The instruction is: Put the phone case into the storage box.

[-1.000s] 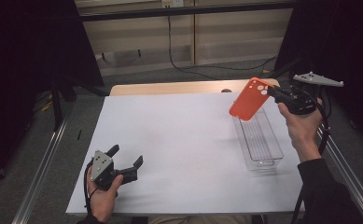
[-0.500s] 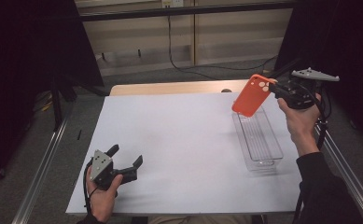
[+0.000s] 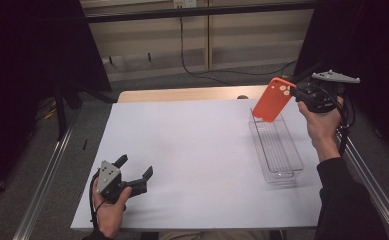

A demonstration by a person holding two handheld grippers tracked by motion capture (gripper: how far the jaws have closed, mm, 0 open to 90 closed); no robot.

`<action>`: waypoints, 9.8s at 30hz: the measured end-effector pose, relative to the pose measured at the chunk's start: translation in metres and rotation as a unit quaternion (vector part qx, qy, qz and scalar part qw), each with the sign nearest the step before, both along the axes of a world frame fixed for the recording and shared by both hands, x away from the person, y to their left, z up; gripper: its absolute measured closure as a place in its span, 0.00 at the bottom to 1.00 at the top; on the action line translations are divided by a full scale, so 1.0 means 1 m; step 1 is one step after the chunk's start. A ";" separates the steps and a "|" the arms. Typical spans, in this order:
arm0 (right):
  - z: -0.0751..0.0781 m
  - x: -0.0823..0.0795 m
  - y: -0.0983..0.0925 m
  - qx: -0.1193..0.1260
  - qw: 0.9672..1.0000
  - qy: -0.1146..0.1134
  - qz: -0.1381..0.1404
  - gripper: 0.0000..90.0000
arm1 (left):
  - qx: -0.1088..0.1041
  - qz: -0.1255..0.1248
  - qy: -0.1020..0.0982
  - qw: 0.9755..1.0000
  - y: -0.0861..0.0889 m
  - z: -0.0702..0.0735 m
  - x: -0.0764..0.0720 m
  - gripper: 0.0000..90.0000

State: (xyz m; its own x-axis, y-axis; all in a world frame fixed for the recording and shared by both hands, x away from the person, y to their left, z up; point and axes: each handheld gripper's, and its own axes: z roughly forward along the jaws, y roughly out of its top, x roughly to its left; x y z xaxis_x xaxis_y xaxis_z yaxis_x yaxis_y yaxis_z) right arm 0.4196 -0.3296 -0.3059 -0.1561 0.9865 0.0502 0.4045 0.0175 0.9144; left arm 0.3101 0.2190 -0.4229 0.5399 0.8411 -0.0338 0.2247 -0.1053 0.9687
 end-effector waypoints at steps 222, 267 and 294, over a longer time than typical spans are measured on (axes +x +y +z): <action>-0.064 0.032 0.019 -0.006 1.000 -0.024 -0.018 0.08 | -0.008 -0.001 0.001 1.000 0.001 0.002 0.002 0.04; -0.069 -0.032 0.036 0.014 0.995 -0.100 0.017 0.04 | -0.019 -0.002 -0.014 1.000 0.003 0.006 -0.004 0.04; -0.075 -0.088 0.026 -0.001 0.993 -0.116 0.023 0.03 | -0.022 0.008 -0.012 1.000 0.005 0.005 -0.005 0.03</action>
